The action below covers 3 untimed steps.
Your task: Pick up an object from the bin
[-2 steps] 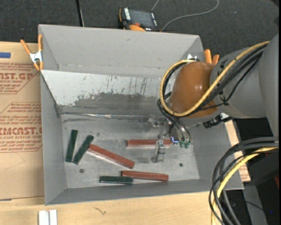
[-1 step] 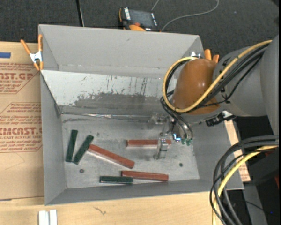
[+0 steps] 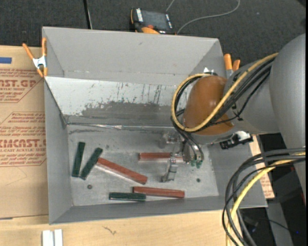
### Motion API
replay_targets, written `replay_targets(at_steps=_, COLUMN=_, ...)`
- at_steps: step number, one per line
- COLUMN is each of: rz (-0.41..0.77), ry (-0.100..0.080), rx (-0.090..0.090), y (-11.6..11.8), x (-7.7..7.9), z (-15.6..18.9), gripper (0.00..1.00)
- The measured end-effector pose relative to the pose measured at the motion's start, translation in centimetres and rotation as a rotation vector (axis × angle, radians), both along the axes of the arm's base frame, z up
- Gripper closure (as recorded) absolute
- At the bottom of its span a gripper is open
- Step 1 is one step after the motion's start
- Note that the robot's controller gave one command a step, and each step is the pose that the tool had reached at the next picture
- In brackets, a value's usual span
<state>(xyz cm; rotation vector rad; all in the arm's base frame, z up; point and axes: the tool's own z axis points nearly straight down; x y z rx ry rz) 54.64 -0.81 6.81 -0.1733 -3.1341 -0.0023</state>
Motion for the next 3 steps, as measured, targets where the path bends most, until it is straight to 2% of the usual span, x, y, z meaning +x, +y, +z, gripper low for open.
replay_targets(at_steps=1, rz=0.001, ry=-0.002, rx=0.000, y=0.1, x=0.0, z=0.0, gripper=0.00)
replay_targets(at_steps=2, rz=0.000, ry=-0.003, rx=0.000, y=0.1, x=0.1, z=0.1, gripper=1.00)
replay_targets(at_steps=3, rz=0.001, ry=-0.008, rx=0.000, y=0.1, x=0.2, z=4.5, gripper=1.00)
